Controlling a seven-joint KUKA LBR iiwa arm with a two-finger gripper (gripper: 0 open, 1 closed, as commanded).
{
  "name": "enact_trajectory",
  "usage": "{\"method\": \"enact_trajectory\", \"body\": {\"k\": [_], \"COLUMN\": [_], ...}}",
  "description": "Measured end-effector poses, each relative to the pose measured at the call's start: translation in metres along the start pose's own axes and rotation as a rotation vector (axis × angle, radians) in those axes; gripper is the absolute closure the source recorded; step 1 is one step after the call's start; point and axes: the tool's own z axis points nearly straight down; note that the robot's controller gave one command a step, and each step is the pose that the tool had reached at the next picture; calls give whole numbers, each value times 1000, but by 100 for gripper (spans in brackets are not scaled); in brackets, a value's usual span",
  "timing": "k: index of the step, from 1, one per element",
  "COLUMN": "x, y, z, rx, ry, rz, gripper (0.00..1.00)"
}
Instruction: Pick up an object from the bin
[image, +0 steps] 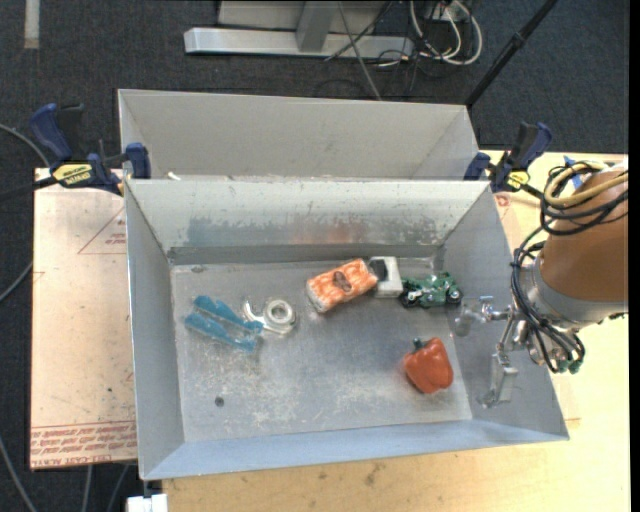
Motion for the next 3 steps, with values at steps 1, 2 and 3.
{"method": "enact_trajectory", "body": {"k": [1, 2, 3], "x": [-5, -6, -42], "y": [9, 34, 22], "z": [49, 91, 106], "rx": [1, -1, 0], "ry": [-8, 2, -1], "rz": [54, 30, 399], "gripper": [0, 0, 100]}}
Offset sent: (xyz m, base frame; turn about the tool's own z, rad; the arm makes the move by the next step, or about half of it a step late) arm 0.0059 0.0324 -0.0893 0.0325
